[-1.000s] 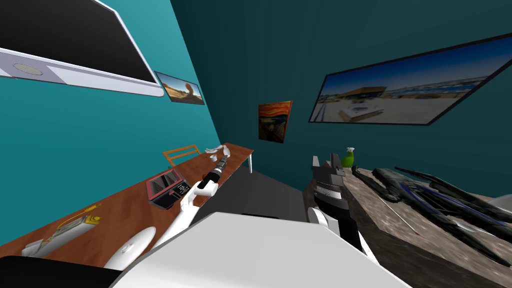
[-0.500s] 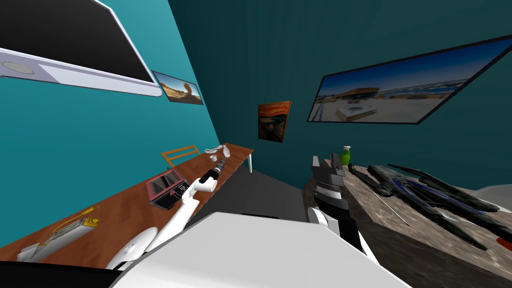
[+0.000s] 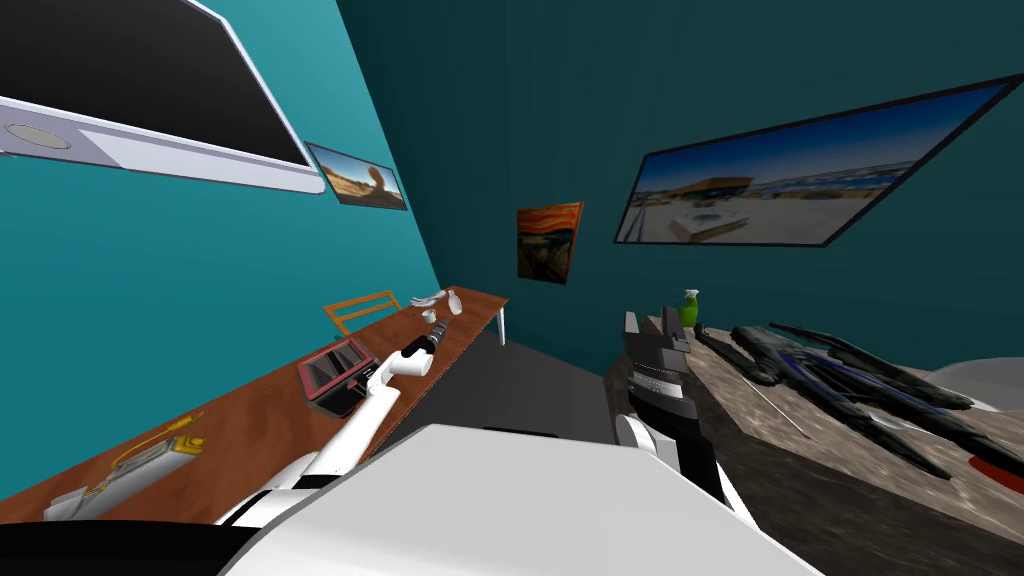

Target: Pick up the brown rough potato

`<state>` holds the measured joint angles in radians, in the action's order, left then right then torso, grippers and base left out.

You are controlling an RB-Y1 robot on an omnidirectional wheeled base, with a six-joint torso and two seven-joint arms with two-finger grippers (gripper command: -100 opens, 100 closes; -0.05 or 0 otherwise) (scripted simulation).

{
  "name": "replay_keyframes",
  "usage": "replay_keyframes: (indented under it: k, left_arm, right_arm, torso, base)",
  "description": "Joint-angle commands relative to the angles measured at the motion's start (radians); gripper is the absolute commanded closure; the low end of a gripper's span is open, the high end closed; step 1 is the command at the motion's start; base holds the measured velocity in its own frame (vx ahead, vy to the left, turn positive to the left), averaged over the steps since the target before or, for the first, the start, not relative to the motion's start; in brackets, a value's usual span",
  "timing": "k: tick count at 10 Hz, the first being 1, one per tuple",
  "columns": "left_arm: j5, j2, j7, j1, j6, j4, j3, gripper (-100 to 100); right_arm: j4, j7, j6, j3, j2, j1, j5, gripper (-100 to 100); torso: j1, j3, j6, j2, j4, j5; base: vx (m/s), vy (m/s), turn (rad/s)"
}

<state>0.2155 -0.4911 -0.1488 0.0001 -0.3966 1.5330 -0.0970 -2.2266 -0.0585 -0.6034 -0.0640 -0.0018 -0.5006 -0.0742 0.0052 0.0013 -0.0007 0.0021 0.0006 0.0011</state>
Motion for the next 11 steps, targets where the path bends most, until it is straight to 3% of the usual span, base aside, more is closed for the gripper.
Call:
replay_keyframes:
  k: [1, 2, 3, 5, 6, 7, 8, 9, 10, 11]
  left_arm:
    - [0.006, -0.016, -0.012, -0.032, -0.050, -0.050, -0.005, -100]
    - [0.006, -0.016, -0.012, -0.032, -0.071, -0.064, -0.005, -100]
    - [0.013, -0.032, -0.021, -0.061, -0.107, -0.094, -0.009, -100]
    - [0.013, -0.032, -0.021, -0.061, -0.122, -0.117, -0.009, -100]
    - [0.019, -0.046, -0.031, -0.089, -0.170, -0.144, -0.012, -100]
    - [0.019, -0.046, -0.031, -0.089, -0.170, -0.167, -0.012, -100]
    - [0.025, -0.058, -0.040, -0.117, -0.215, -0.194, -0.014, -100]
    - [0.025, -0.058, -0.040, -0.117, -0.215, -0.217, -0.014, -100]
    - [0.031, -0.069, -0.048, -0.143, -0.258, -0.248, -0.017, -100]
    - [0.031, -0.069, -0.048, -0.143, -0.258, -0.262, -0.017, -100]
  right_arm:
    - [0.000, 0.000, 0.000, 0.000, 0.000, 0.000, 0.000, 0]
    - [0.000, 0.000, 0.000, 0.000, 0.000, 0.000, 0.000, 0]
    - [0.000, 0.000, 0.000, 0.000, 0.000, 0.000, 0.000, 0]
    - [0.000, 0.000, 0.000, 0.000, 0.000, 0.000, 0.000, 0]
    - [0.000, 0.000, 0.000, 0.000, 0.000, 0.000, 0.000, 0]
    - [0.000, 0.000, 0.000, 0.000, 0.000, 0.000, 0.000, 0]
    - [0.000, 0.000, 0.000, 0.000, 0.000, 0.000, 0.000, 0]
    - [0.000, 0.000, 0.000, 0.000, 0.000, 0.000, 0.000, 0]
    - [0.000, 0.000, 0.000, 0.000, 0.000, 0.000, 0.000, 0]
    - [0.000, 0.000, 0.000, 0.000, 0.000, 0.000, 0.000, 0]
  torso:
    - [0.000, 0.000, 0.000, 0.000, 0.000, 0.000]
    - [0.000, 0.000, 0.000, 0.000, 0.000, 0.000]
    - [-0.001, 0.000, 0.000, 0.000, 0.000, 0.000]
    - [0.000, 0.000, 0.000, 0.000, 0.000, 0.000]
    - [-0.001, 0.000, 0.000, -0.001, 0.000, 0.000]
    - [0.000, -0.001, 0.000, -0.001, 0.000, 0.000]
    - [0.000, -0.001, 0.000, -0.001, 0.000, 0.000]
    - [0.001, 0.000, 0.000, -0.001, 0.000, 0.000]
    - [0.001, 0.000, 0.000, -0.001, 0.000, 0.000]
    - [0.002, -0.001, 0.000, -0.001, 0.000, 0.000]
  base:
    - [-0.025, 0.057, -0.022]
    - [-0.025, 0.053, -0.014]
    - [-0.024, 0.069, -0.014]
    - [-0.014, 0.053, -0.007]
    - [-0.010, 0.056, -0.007]
    - [-0.011, 0.060, -0.012]
    - [-0.017, 0.088, -0.009]
    - [-0.013, 0.079, -0.012]
    - [-0.001, 0.096, -0.007]
    - [0.002, 0.081, -0.010]
